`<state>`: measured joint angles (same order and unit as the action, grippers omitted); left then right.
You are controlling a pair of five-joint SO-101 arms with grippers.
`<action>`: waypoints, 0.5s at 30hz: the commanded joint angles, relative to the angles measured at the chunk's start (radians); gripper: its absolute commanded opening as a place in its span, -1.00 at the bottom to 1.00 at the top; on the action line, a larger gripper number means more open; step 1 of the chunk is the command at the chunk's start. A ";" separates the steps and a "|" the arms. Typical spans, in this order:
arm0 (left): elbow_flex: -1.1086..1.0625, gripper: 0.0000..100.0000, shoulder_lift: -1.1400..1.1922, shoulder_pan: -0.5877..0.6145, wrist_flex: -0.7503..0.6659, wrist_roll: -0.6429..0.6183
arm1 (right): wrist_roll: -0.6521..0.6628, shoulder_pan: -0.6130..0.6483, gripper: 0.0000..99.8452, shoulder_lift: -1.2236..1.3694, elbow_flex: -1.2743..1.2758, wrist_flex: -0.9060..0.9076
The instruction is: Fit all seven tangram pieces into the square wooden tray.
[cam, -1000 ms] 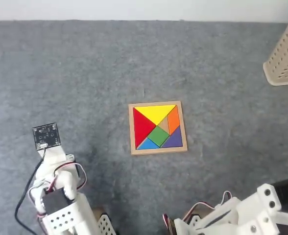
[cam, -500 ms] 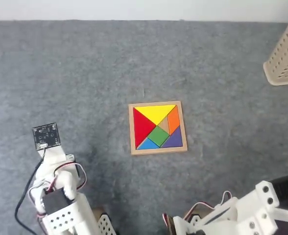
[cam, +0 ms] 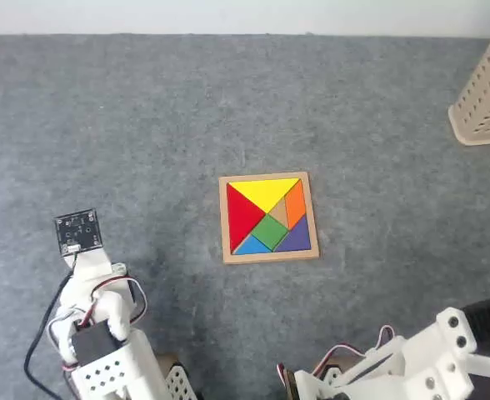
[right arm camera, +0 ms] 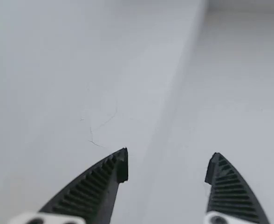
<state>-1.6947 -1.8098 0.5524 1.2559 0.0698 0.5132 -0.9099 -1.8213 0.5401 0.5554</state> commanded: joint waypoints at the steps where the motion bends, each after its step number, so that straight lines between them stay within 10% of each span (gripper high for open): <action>1: 0.008 -0.97 -0.003 -0.002 0.003 -0.009 | -0.003 -0.012 -0.45 0.004 -0.003 -0.015; 15: 0.008 -0.97 -0.003 -0.002 0.003 -0.009 | -0.005 -0.005 -0.45 0.022 0.097 0.180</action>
<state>-1.6947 -1.8098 0.5524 1.2559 0.0698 0.5148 -0.9099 -1.8213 0.5662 0.6797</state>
